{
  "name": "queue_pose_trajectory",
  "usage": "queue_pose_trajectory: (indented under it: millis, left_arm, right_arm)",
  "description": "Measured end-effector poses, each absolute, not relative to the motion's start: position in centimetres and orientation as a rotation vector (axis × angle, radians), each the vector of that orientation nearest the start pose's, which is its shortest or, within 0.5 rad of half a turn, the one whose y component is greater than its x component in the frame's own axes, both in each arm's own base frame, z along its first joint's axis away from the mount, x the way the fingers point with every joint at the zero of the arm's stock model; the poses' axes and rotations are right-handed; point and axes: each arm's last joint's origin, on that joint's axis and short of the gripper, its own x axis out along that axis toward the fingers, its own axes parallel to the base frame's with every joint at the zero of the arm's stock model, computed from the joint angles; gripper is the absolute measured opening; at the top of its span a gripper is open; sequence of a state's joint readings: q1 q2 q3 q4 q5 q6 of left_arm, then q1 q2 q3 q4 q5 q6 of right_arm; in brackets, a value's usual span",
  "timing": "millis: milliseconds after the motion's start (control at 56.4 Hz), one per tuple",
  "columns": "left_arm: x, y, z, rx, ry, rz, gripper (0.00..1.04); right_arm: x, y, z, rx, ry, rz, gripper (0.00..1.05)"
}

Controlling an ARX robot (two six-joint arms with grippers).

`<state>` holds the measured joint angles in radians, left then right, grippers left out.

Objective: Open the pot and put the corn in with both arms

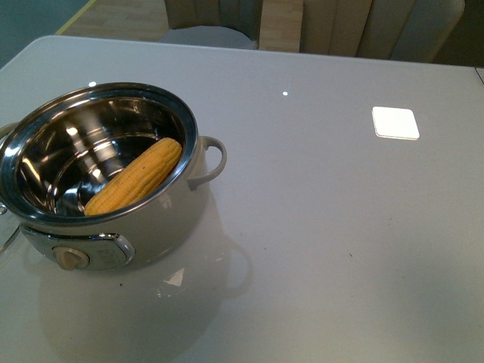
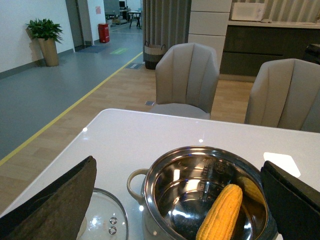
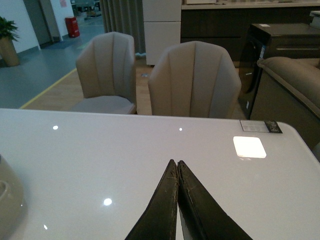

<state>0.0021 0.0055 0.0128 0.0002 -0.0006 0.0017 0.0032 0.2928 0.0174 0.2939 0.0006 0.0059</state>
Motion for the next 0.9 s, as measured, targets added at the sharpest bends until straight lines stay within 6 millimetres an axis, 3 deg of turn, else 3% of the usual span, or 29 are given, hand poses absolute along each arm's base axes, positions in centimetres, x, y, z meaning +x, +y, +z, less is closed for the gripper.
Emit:
queue_pose_trajectory:
  millis: [850, 904]
  left_arm:
    - [9.7, 0.0, 16.7, 0.002, -0.007, 0.003, 0.98]
    - [9.7, 0.0, 16.7, 0.002, -0.007, 0.003, 0.98]
  right_arm:
    - [9.7, 0.0, 16.9, 0.006, -0.012, 0.002, 0.02]
    - [9.7, 0.0, 16.9, 0.005, -0.013, 0.002, 0.07]
